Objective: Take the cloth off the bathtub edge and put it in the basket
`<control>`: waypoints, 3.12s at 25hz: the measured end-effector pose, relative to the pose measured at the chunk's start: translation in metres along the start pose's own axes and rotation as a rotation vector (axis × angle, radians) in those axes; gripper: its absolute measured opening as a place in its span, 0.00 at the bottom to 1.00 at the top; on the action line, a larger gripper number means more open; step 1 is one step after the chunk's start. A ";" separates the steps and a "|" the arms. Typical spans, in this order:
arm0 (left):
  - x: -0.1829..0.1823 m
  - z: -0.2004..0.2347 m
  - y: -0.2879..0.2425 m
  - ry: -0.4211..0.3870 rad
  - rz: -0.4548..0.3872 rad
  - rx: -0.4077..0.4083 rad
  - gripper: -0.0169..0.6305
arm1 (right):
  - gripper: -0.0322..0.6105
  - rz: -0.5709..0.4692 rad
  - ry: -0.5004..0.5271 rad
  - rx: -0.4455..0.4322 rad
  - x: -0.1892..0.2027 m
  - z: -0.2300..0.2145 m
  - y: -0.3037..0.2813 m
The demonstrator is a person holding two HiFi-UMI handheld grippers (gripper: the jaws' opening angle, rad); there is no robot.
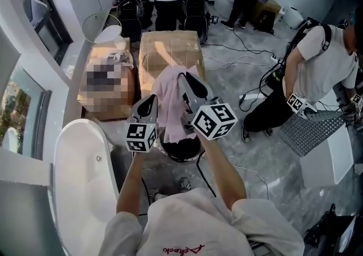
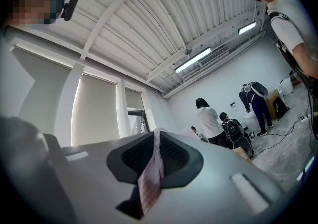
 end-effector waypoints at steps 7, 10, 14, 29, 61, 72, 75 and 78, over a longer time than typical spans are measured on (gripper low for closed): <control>0.011 -0.023 -0.023 -0.012 0.045 0.052 0.03 | 0.12 0.040 -0.014 0.065 0.022 -0.029 0.017; 0.019 -0.019 -0.031 -0.006 0.063 0.067 0.03 | 0.12 0.065 -0.037 0.090 0.040 -0.037 0.016; 0.029 -0.023 -0.039 0.000 0.091 0.107 0.03 | 0.12 0.111 -0.071 0.137 0.065 -0.047 0.020; 0.116 -0.012 -0.067 0.092 0.248 0.132 0.03 | 0.13 0.397 -0.211 0.276 0.204 -0.113 0.006; 0.148 -0.012 -0.081 0.135 0.297 0.114 0.03 | 0.06 0.566 0.037 0.393 0.258 -0.130 -0.003; 0.102 -0.011 -0.049 0.078 0.215 0.083 0.03 | 0.06 0.442 0.124 0.353 0.201 -0.093 0.008; 0.087 -0.008 -0.041 0.061 0.185 0.073 0.03 | 0.06 0.416 0.147 0.337 0.187 -0.082 0.007; 0.072 -0.001 -0.035 0.046 0.157 0.061 0.03 | 0.06 0.390 0.177 0.323 0.174 -0.072 0.004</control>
Point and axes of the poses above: the fingertips, and each gripper's own axes: y backward along the fingers, z to its left, x out of its underside, the point moved 8 cm from there along y, backward along the fingers, and after that the axes turned 15 degrees about z, right-handed, at the moved point
